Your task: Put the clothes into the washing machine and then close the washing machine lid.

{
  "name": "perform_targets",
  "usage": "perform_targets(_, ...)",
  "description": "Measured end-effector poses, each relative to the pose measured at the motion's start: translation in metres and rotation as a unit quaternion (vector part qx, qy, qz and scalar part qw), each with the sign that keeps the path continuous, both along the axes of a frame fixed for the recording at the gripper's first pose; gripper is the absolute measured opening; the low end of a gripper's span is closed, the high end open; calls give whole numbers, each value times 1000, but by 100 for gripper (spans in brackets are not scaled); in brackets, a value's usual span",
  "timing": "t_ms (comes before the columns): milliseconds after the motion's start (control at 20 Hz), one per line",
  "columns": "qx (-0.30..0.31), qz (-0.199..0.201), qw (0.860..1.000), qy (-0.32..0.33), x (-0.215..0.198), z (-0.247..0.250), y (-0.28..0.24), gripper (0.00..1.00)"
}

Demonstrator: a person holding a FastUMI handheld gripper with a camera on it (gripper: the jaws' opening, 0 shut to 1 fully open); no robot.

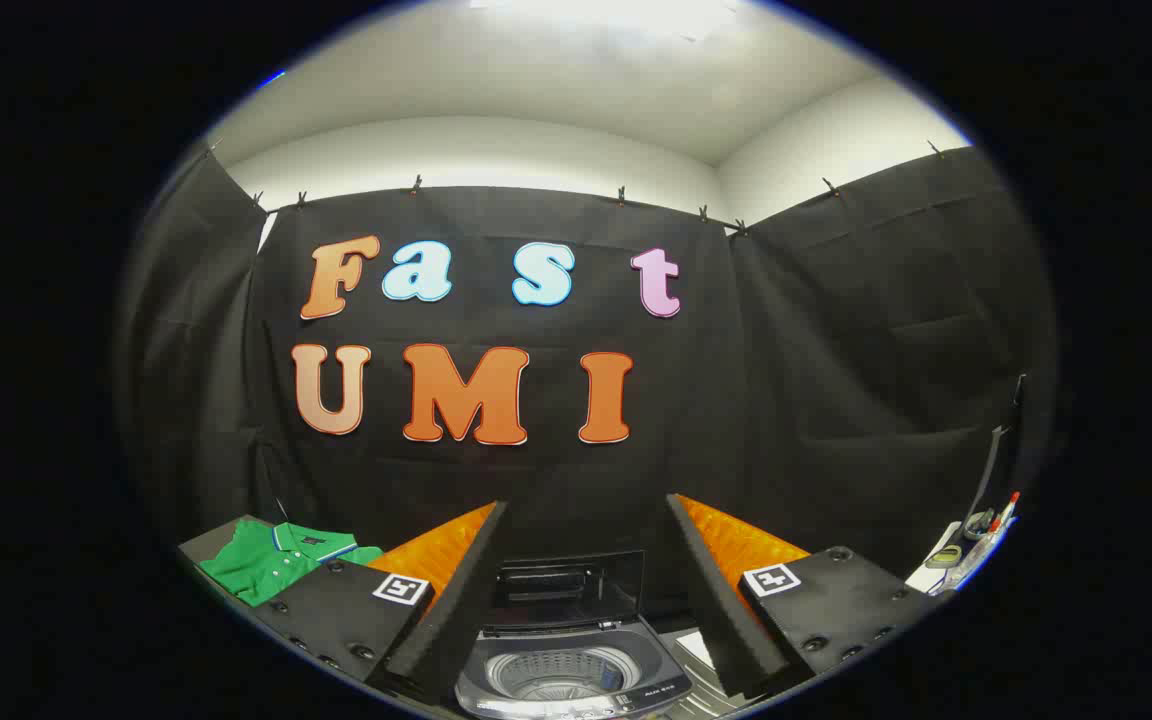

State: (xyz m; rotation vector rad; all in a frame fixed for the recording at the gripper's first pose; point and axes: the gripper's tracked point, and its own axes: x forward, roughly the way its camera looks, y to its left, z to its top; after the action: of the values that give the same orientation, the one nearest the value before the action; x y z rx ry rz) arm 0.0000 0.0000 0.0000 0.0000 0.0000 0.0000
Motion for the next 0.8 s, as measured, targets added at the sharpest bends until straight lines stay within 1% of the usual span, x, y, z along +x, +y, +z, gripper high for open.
perform_targets(200, -4, -2, 1000, 3, 3, 0, 9, 98)
perform_targets(500, 22, -9, 1000, 19, 11, -13, 15, 98)
perform_targets(800, 22, -10, 1000, 17, 17, -11, 28, 98)
